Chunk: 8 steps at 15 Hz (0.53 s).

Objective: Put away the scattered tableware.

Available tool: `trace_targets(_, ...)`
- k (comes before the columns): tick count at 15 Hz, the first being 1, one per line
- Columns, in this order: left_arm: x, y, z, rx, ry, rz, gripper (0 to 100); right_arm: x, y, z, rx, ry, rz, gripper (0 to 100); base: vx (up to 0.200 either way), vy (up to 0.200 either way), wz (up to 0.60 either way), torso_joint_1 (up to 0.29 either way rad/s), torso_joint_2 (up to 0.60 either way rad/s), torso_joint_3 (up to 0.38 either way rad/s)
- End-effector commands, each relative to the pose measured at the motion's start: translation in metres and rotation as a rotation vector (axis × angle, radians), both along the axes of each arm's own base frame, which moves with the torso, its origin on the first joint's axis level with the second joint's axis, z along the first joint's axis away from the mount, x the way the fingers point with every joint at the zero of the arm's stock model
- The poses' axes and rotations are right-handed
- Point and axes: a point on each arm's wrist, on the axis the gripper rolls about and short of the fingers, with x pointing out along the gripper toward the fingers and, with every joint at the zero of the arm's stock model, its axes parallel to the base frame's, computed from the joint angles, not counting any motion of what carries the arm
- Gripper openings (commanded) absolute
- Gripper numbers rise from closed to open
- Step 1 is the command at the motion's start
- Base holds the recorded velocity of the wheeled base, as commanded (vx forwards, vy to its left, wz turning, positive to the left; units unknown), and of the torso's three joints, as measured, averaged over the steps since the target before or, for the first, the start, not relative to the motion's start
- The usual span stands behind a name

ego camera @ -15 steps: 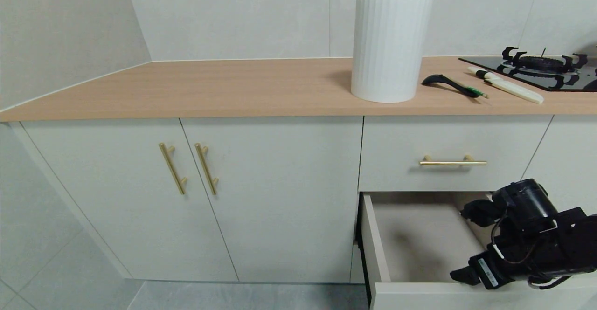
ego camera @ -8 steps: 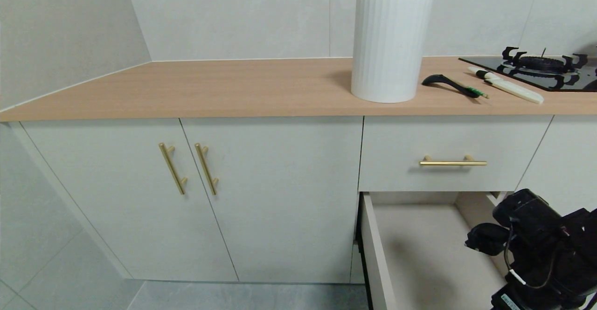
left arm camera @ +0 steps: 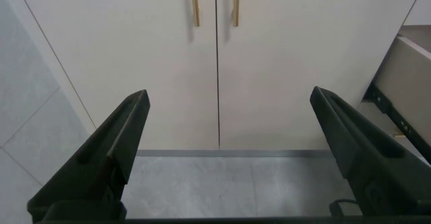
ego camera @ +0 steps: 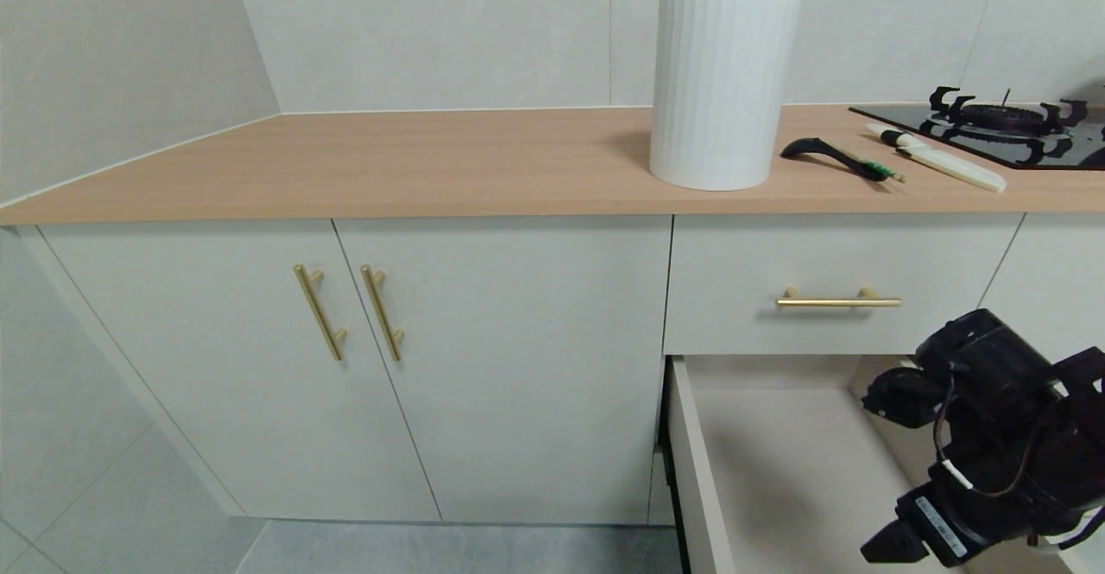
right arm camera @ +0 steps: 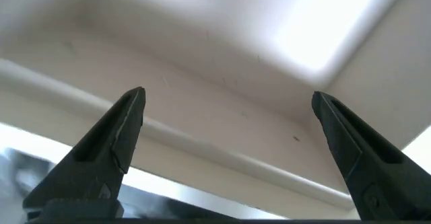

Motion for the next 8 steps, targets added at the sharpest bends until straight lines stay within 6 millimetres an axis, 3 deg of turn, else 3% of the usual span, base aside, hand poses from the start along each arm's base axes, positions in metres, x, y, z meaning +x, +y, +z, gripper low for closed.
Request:
trace_targets(1,0.0,0.0,0.0,0.0,0.001,0.0,100,0.0,0.0,0.025,0.073,-0.106,-0.035,100,0.0,0.0,0.0,0.0,0.0,0.0)
trace_targets(5,0.0,0.0,0.0,0.0,0.001,0.0,100,-0.011,-0.004,0.052,0.156,-0.267,-0.06,100,0.0,0.0,0.0,0.0,0.0,0.0)
trace_targets(8,0.0,0.0,0.0,0.0,0.001,0.0,100,-0.016,-0.006,0.06,0.173,-0.315,-0.059,100,0.0,0.0,0.0,0.0,0.0,0.0)
